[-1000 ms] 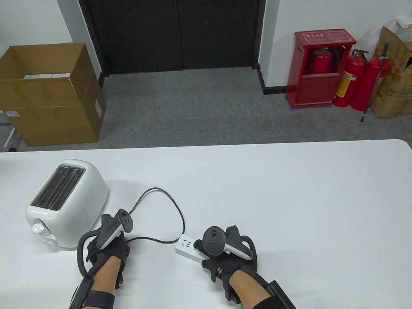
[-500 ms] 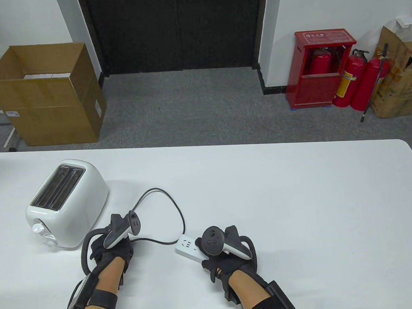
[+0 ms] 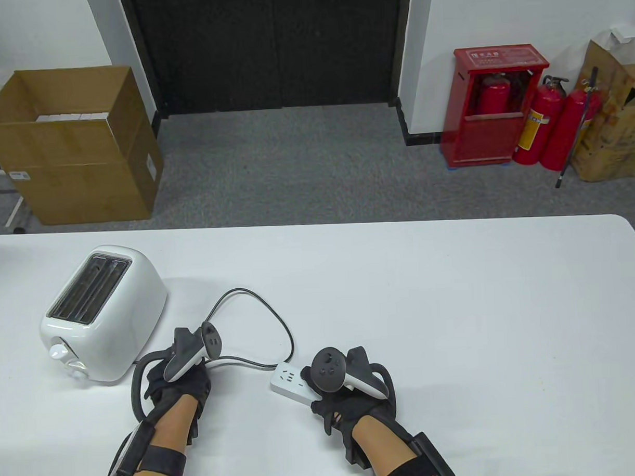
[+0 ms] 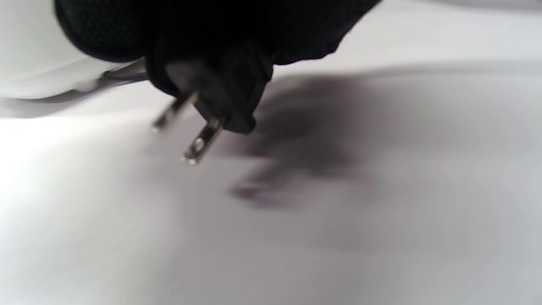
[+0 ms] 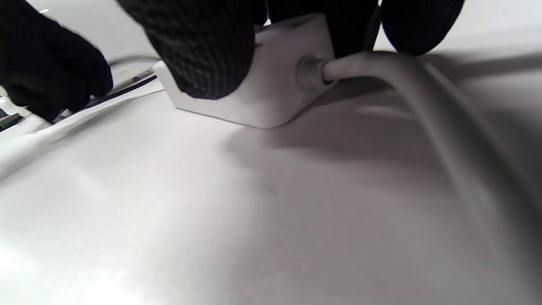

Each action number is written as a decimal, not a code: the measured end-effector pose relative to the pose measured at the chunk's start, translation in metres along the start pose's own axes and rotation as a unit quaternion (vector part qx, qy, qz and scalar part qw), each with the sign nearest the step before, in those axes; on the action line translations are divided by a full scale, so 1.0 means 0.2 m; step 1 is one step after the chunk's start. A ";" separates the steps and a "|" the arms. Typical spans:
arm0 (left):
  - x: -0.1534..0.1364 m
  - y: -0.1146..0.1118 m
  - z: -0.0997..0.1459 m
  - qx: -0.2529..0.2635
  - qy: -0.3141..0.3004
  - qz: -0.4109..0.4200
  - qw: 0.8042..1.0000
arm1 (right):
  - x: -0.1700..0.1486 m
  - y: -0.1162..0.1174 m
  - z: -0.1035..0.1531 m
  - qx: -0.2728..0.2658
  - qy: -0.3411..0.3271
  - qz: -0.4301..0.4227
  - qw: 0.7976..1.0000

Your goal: Plug the toaster into the power strip

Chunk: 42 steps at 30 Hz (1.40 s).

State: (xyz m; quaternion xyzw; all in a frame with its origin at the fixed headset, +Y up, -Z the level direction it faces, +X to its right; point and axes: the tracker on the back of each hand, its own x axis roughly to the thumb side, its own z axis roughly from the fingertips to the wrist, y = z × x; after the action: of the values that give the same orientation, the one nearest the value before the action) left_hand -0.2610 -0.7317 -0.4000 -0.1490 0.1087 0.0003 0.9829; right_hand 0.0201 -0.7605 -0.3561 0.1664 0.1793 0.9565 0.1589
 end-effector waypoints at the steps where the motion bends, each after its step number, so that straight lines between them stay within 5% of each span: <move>1: 0.00 0.02 0.01 0.024 -0.009 0.037 0.999 | 0.00 0.00 0.00 -0.001 0.000 0.000 1.000; 7: 0.18 0.12 0.10 0.063 -0.133 0.229 0.962 | 0.00 0.00 0.00 -0.001 0.001 0.000 1.000; 15: 0.46 0.07 0.19 0.096 -0.236 0.227 0.940 | 0.00 0.00 0.00 0.001 0.000 -0.001 1.000; 42: 0.50 -0.02 0.23 0.128 -0.279 0.182 0.934 | 0.00 0.00 -0.01 0.001 -0.001 0.004 1.000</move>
State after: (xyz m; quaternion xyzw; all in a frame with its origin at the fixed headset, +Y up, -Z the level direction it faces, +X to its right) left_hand -0.1542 -0.7256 -0.3775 0.0068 -0.1456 0.2067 0.9675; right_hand 0.0192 -0.7606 -0.3569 0.1680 0.1797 0.9567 0.1554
